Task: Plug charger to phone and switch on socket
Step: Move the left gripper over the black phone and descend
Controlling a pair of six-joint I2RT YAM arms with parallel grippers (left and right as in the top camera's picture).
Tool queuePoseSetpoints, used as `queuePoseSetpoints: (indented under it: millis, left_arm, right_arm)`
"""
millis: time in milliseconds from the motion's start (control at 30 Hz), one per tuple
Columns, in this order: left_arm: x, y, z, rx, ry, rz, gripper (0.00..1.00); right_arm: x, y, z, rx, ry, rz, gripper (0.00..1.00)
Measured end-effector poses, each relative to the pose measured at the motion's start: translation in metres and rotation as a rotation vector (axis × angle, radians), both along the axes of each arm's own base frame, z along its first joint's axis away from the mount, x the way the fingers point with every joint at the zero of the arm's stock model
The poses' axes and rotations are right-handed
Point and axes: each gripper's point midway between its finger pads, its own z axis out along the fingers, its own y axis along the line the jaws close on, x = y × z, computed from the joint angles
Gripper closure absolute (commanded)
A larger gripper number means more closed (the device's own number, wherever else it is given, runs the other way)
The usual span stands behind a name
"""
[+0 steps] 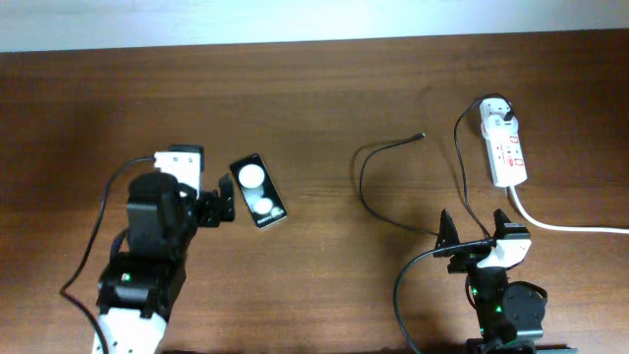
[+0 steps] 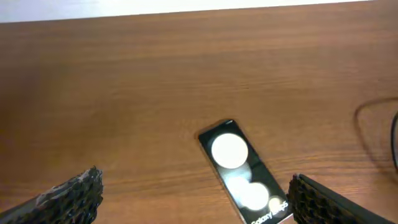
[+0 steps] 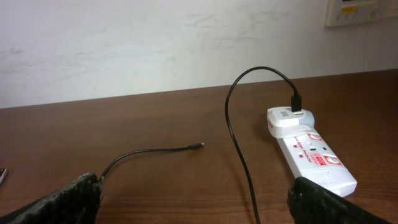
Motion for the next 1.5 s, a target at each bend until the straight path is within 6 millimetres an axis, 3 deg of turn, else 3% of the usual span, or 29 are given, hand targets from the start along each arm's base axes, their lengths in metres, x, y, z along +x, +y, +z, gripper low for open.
queuePoseSetpoints:
  millis: [167, 400, 500, 567, 600, 700, 800, 1167, 1300, 1433, 1500]
  left_arm:
    - [0.008, -0.016, 0.003, -0.010, 0.008, -0.049, 0.01]
    - [-0.002, -0.053, 0.004, -0.178, 0.048, -0.203, 0.01]
    - [0.000, -0.047, 0.007, -0.255, 0.061, -0.104, 0.01]
    - [0.006, -0.037, 0.029, -0.291, 0.035, -0.010, 0.01]
    - [0.003, -0.031, 0.029, -0.282, 0.081, 0.032, 0.01]
    - [0.024, -0.021, 0.057, -0.278, 0.112, 0.141, 0.01]
    - [0.045, -0.024, 0.060, -0.277, 0.185, 0.187, 0.01]
    - [0.059, -0.062, 0.012, -0.266, 0.371, 0.261, 0.01]
    - [0.057, -0.061, -0.003, -0.239, 0.425, 0.273, 0.01]
    - [0.047, -0.058, -0.047, -0.162, 0.588, 0.307, 0.01]
    - [0.048, -0.065, -0.085, -0.147, 0.699, 0.304, 0.01]
  right_arm:
    - [0.000, 0.000, 0.000, -0.001, 0.000, 0.000, 0.01]
    - [0.000, 0.000, 0.000, 0.000, 0.000, 0.000, 0.01]
    - [0.000, 0.000, 0.000, -0.001, 0.000, 0.000, 0.01]
    - [0.000, 0.000, 0.000, 0.000, 0.000, 0.000, 0.01]
    - [0.000, 0.000, 0.000, 0.000, 0.000, 0.000, 0.01]
    - [0.000, 0.000, 0.000, -0.001, -0.001, 0.000, 0.01]
    - [0.000, 0.000, 0.000, -0.001, -0.001, 0.000, 0.01]
    - [0.000, 0.000, 0.000, 0.000, 0.000, 0.000, 0.01]
    - [0.000, 0.000, 0.000, -0.001, -0.001, 0.000, 0.01]
    - [0.000, 0.000, 0.000, 0.000, -0.001, 0.000, 0.01]
    - [0.000, 0.000, 0.000, -0.001, -0.001, 0.000, 0.01]
